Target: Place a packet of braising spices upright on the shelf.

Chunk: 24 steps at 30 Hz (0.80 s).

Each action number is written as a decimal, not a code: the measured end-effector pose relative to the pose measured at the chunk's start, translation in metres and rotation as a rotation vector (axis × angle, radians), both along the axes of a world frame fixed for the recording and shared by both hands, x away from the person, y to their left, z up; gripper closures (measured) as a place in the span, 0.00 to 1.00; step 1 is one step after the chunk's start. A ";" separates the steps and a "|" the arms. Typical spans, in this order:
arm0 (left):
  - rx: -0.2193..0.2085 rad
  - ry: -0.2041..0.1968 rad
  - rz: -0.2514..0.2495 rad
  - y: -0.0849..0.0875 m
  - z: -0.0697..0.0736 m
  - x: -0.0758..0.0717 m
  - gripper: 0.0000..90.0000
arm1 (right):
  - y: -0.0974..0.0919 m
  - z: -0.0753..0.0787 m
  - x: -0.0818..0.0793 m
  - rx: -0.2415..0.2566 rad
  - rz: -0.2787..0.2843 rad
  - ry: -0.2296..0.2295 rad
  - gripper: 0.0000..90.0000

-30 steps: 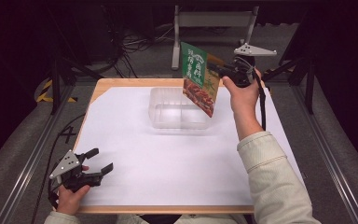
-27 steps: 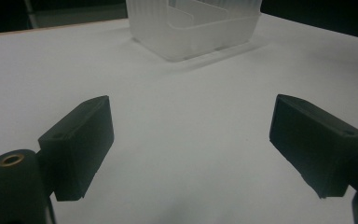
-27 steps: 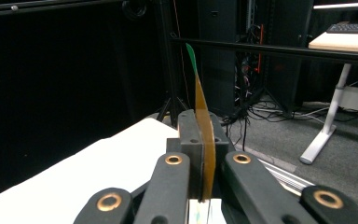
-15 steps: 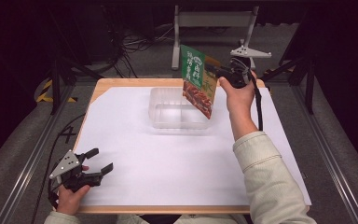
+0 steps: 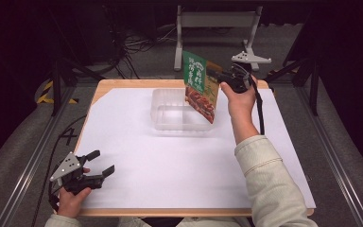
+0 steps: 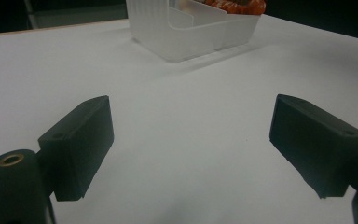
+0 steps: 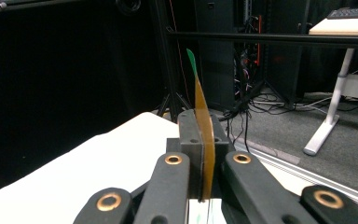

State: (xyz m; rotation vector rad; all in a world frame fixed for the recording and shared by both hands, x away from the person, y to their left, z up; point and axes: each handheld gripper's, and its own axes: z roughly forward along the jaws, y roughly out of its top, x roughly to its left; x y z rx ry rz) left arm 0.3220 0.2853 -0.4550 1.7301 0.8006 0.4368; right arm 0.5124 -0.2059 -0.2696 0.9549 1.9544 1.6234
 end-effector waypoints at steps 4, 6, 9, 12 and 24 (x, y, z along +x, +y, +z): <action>0.000 0.000 0.000 0.000 0.000 0.000 0.16 | -0.002 -0.002 -0.001 0.011 0.000 -0.005 1.00; -0.002 -0.001 0.001 0.000 0.000 0.000 0.16 | -0.003 -0.003 -0.001 0.013 -0.005 -0.005 1.00; 0.000 0.000 0.000 0.000 0.000 0.000 0.16 | -0.002 -0.006 0.000 0.014 -0.002 -0.013 1.00; -0.001 0.000 0.000 0.000 0.000 0.000 0.16 | 0.000 -0.009 0.000 0.003 0.000 -0.004 1.00; -0.004 0.002 0.001 0.000 0.000 0.000 0.16 | -0.001 -0.024 -0.002 -0.021 0.010 0.032 0.99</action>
